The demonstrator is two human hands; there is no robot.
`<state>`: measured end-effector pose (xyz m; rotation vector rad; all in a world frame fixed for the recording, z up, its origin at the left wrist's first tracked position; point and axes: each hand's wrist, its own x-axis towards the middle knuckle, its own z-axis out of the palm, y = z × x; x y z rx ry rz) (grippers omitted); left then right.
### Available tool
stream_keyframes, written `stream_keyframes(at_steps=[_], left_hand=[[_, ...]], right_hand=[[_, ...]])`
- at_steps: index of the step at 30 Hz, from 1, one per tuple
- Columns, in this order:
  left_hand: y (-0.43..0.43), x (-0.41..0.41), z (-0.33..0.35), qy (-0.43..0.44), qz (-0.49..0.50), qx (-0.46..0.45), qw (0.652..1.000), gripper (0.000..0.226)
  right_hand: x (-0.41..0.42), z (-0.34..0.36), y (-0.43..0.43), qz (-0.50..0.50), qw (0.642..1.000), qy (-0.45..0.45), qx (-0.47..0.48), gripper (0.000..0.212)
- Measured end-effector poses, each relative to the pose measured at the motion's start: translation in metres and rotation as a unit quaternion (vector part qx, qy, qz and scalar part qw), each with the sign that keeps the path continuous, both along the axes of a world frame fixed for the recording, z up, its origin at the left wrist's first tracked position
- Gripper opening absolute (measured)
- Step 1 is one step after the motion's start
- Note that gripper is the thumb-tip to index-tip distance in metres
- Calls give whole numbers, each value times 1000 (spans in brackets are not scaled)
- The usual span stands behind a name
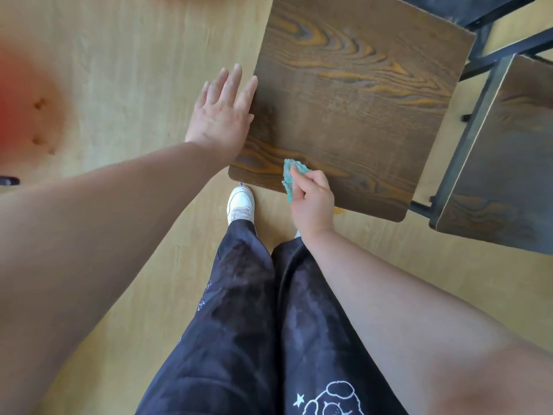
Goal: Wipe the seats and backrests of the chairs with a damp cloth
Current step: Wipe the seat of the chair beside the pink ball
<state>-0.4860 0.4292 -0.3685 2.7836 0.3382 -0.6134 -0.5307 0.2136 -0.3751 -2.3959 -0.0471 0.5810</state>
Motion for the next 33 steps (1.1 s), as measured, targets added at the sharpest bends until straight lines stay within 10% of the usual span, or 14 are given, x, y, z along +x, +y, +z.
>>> stream_keyframes(at_steps=[18, 33], left_hand=[[67, -40, 12, 9, 116, 8, 993, 58], [-46, 81, 31, -13, -7, -9, 1000, 57]], right_hand=[[-16, -8, 101, 213, 973, 12, 87, 29], [196, 35, -72, -252, 965, -4, 72, 29]])
